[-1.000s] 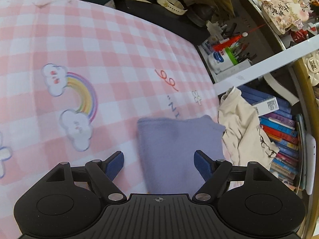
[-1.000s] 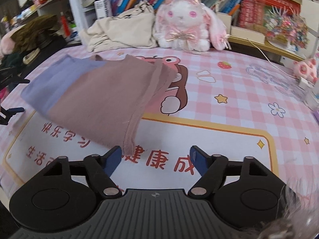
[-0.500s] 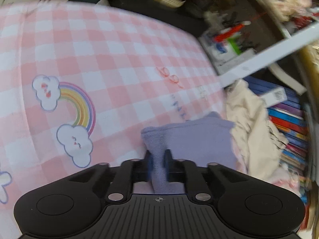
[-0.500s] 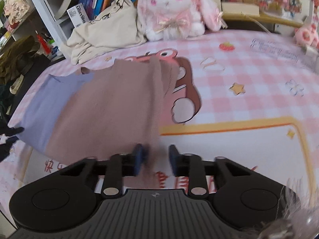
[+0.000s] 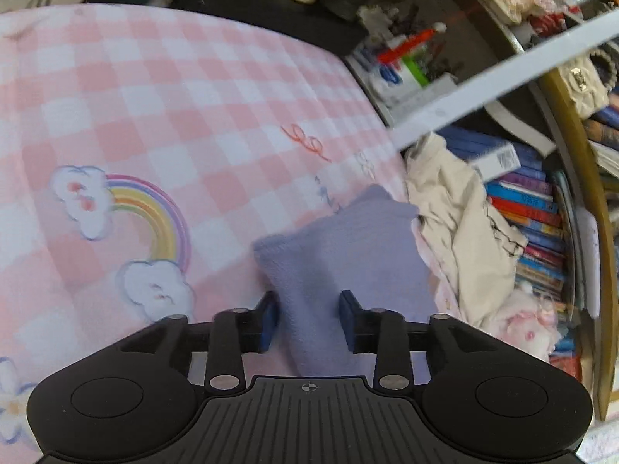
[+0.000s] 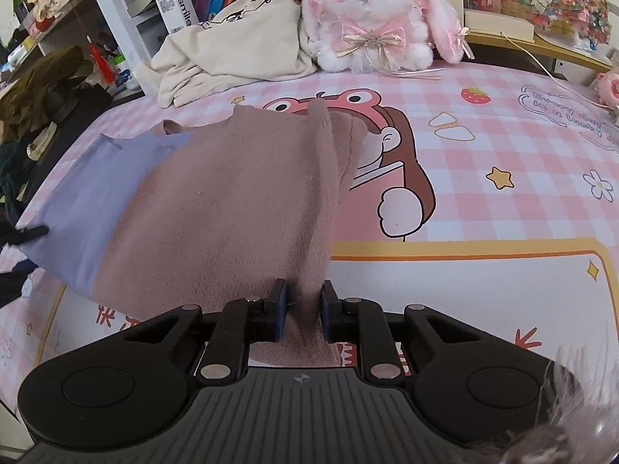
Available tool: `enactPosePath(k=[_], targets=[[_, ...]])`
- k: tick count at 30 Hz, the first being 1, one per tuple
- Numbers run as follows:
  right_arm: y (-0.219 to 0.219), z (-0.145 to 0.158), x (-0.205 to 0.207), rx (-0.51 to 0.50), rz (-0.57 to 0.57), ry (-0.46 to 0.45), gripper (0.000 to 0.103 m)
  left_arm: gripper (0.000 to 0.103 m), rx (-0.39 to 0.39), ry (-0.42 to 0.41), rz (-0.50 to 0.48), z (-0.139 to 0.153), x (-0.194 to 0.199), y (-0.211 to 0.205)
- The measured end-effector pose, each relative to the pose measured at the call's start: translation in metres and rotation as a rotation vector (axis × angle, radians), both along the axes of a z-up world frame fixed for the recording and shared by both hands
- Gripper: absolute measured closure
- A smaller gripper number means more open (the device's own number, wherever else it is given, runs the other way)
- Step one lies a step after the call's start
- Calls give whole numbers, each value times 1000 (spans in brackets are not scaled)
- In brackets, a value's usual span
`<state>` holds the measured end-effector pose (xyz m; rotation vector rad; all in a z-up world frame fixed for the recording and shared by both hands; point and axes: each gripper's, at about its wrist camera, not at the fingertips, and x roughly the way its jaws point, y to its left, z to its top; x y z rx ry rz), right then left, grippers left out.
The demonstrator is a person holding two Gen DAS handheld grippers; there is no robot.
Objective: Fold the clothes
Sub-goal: 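Grasp the lavender side edge with the left gripper while the right gripper grasps the mauve edge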
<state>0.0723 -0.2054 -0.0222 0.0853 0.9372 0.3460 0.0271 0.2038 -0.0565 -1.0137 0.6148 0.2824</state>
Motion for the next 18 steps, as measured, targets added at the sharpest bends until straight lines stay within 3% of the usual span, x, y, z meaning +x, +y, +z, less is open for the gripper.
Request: enactPosePath(k=[2, 7, 9, 10, 11, 14, 18], targets=[[1, 0, 0, -10, 13, -4, 86, 51, 12, -15, 6, 2, 4, -4], [0, -1, 0, -14, 20, -6, 85, 55, 16, -25, 35, 3, 6, -8], [0, -1, 0, -11, 19, -4, 85, 66, 0, -19, 49, 1, 5, -4], [0, -1, 0, -11, 19, -3, 85, 82, -22, -14, 60, -2, 4, -1], [0, -1, 0, -12, 19, -3, 85, 87, -49, -9, 72, -6, 3, 3], [1, -1, -1, -14, 20, -2, 84, 94, -172, -27, 122, -17, -8, 16], [6, 0, -3, 18, 54, 26, 82, 94, -124, -47, 112, -7, -19, 22]])
